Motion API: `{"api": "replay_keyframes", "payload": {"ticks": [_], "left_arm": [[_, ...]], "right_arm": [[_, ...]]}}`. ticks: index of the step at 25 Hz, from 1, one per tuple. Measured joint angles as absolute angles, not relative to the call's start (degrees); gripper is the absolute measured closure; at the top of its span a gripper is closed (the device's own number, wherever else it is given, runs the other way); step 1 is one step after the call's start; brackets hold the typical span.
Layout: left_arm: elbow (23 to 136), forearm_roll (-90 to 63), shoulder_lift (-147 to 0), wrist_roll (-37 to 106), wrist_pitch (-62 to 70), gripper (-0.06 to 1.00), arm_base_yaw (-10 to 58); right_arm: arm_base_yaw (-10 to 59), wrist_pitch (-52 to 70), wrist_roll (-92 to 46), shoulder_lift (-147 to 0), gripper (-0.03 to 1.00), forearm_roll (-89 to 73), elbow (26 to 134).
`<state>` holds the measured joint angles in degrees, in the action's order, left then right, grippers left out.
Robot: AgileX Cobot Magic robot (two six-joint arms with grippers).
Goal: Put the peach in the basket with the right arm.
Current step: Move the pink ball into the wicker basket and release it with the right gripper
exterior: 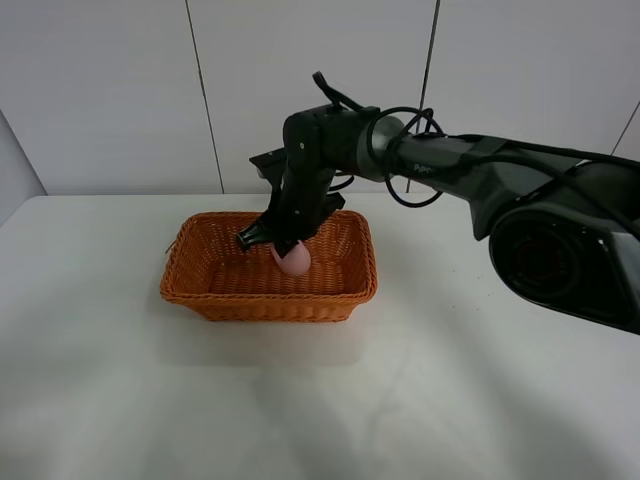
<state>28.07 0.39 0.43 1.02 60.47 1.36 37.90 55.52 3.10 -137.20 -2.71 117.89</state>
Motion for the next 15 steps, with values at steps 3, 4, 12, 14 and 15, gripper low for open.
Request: {"api": "replay_keyframes", "payload": {"ticks": [3,4,12,14,15], "left_arm": [[28.07,0.39,0.43,1.02,60.47,-0.05,1.36],[28.07,0.39,0.43,1.02,60.47,-0.05,1.36],[28.07,0.39,0.43,1.02,60.47,-0.05,1.36],[28.07,0.39,0.43,1.02,60.47,-0.05,1.36],[28.07,0.39,0.43,1.02,60.47,-0.05,1.36]], "right_arm": [[37.90,55.95,3.91,-138.21,0.59,-3.39,117.89],[37.90,56.01,4.00,-138.22,0.47,-3.45,117.89],[37.90,61.60,4.05,-138.17,0.28,-2.98,126.35],[37.90,65.28,4.05,-138.17,0.28,-1.59,131.27],[37.84,67.10,4.05,-138.17,0.28,-0.93,134.00]]}}
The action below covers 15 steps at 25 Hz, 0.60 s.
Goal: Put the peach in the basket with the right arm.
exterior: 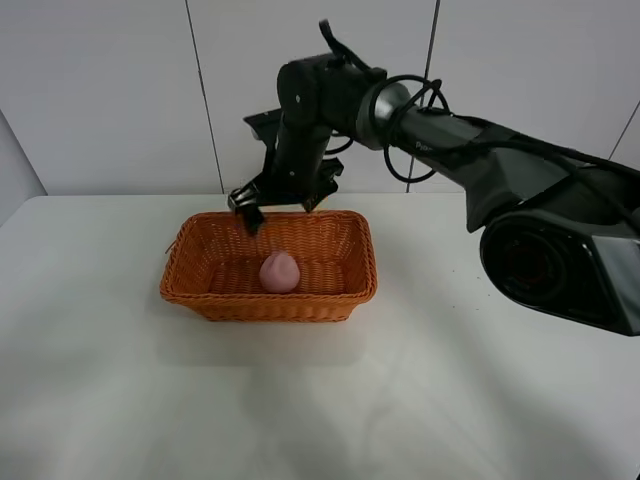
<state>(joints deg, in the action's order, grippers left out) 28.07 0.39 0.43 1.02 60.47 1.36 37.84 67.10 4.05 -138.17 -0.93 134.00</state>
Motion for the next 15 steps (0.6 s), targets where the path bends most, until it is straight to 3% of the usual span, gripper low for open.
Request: {"api": "replay_keyframes", "payload": {"ticks": [5,15], "left_arm": [[28.07,0.39,0.43,1.02,60.47,-0.05,1.36],[28.07,0.39,0.43,1.02,60.47,-0.05,1.36]], "right_arm": [[37.29,69.33,4.24,-137.58,0.27,1.38,142.37],[28.89,69.73,4.30,-137.30,0.27,2.45,142.92]]}}
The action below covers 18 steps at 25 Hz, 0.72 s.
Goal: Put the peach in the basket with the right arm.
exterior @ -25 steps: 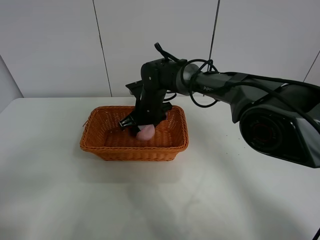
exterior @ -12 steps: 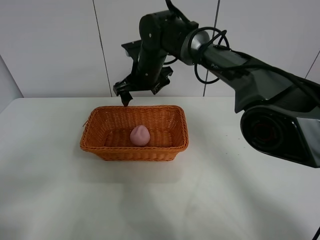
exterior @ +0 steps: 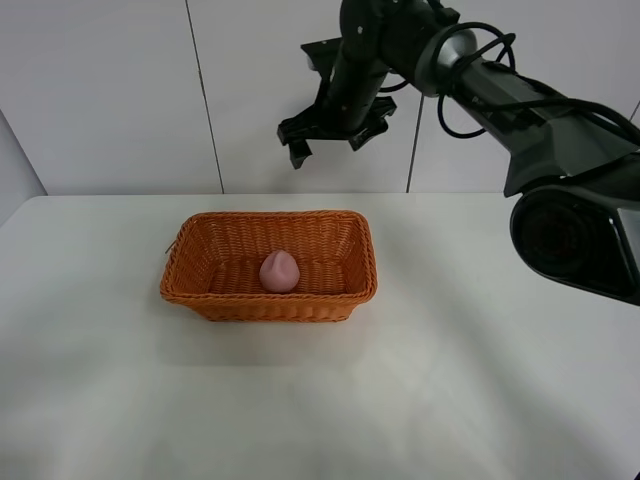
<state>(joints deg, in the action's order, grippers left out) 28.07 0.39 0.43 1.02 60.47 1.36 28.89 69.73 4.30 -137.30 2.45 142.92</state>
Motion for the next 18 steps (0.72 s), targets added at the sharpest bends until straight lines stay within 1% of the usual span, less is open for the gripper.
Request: {"api": "replay_keyframes", "payload": {"ticks": [6,12,15,18], "left_arm": [[28.07,0.39,0.43,1.02,60.47,-0.05,1.36],[28.07,0.39,0.43,1.02,60.47,-0.05,1.36],[28.07,0.39,0.43,1.02,60.47,-0.05,1.36],[28.07,0.39,0.43,1.02,60.47,-0.05,1.36]], "right_arm": [[17.11,69.73,4.30,-137.30,0.27,2.97,142.92],[6.83,69.73,4.30,-137.30,0.27,2.78,142.92],[3.07,69.73,4.30,-137.30,0.27,2.41,142.92],[0.79,69.73,4.30,-137.30,0.27,1.60,142.92]]}}
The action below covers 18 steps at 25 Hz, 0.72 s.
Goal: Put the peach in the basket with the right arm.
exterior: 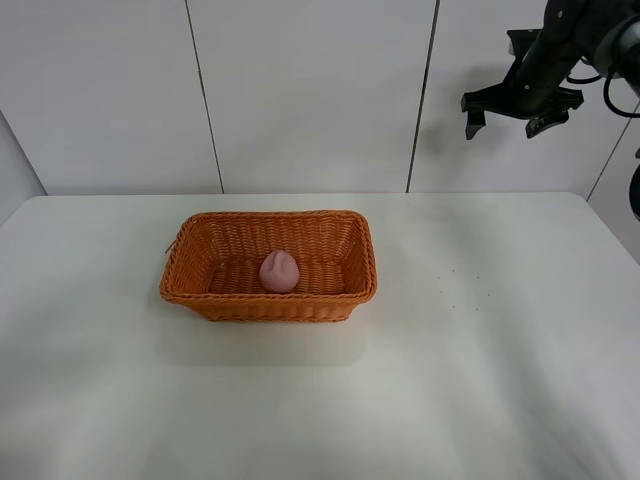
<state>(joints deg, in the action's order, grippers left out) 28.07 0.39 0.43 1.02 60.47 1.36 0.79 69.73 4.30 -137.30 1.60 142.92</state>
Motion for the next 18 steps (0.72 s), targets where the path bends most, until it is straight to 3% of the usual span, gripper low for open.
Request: {"api": "replay_keyframes", "payload": {"ticks": [9,18], "left_arm": [[28.07,0.39,0.43,1.02,60.47,-0.05,1.36],[28.07,0.39,0.43,1.02,60.47,-0.05,1.36]], "right_arm": [[0.21,69.73,3.80,-135.35,0.27,0.33,139.59],[0.21,69.53,2.58,-117.56,0.27,0.33,116.03]]}}
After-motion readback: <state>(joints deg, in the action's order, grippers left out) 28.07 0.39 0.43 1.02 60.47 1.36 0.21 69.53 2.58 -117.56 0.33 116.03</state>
